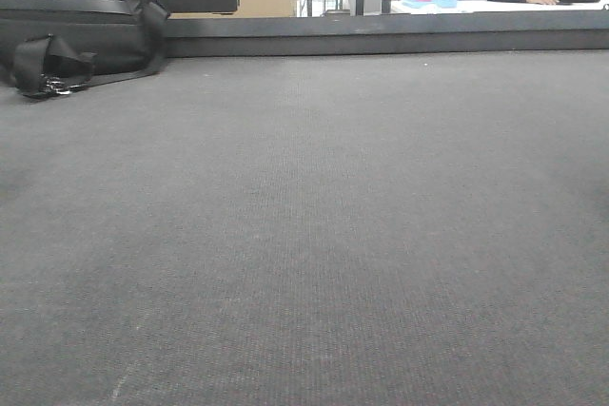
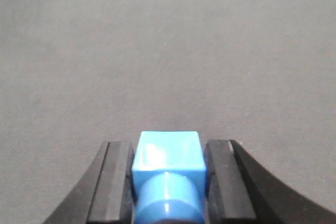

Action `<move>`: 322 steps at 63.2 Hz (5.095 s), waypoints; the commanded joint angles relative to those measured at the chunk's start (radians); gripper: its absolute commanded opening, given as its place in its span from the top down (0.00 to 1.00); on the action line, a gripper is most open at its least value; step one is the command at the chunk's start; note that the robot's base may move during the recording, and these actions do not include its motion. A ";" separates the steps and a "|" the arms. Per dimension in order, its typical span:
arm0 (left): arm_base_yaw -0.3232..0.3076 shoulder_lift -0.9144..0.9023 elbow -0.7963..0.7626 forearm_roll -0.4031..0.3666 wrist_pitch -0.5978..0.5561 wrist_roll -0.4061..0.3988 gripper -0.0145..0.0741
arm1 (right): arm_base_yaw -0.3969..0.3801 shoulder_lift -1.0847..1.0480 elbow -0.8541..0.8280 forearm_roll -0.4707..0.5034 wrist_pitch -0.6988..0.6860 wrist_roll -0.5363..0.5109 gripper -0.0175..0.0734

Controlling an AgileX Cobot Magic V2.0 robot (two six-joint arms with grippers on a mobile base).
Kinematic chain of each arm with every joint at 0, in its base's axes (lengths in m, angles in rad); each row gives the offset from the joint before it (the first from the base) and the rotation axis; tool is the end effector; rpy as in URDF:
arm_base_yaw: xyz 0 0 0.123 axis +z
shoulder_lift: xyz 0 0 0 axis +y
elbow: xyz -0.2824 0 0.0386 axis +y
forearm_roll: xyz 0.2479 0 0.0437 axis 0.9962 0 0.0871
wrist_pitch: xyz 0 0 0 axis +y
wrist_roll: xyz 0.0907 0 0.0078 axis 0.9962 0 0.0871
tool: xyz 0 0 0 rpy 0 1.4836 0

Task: Grab block from conveyor and place in blue bin
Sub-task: 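Lift both held blocks up off the conveyor belt, then turn the base away from the conveyor, holding both blocks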

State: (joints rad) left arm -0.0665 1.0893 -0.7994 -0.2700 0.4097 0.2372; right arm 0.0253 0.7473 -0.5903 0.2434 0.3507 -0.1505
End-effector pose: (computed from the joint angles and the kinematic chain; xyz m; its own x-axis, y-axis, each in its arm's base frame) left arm 0.2270 -0.0248 0.3110 -0.5644 0.0262 -0.8251 0.1472 0.9867 -0.0693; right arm 0.1536 0.0115 0.3113 -0.4061 0.0680 -0.9113 -0.0694 0.9920 0.1050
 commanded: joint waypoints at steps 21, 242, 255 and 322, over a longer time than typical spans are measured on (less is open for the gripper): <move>-0.005 -0.458 0.335 -0.053 -0.344 -0.004 0.96 | -0.001 -0.177 0.227 -0.004 -0.382 -0.010 0.99; 0.084 -0.757 0.339 0.011 -0.158 -0.004 0.96 | -0.001 -0.424 0.096 -0.078 -0.119 -0.010 0.99; 0.084 -0.757 0.339 0.011 -0.158 -0.004 0.96 | -0.001 -0.424 0.096 -0.078 -0.119 -0.010 0.99; 0.084 -0.757 0.339 0.011 -0.158 -0.004 0.96 | -0.001 -0.424 0.096 -0.078 -0.119 -0.010 0.99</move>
State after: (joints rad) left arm 0.0116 0.3355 -0.4608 -0.2582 0.2636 0.2372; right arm 0.0253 0.3264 -0.4865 0.1729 0.2484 -0.1565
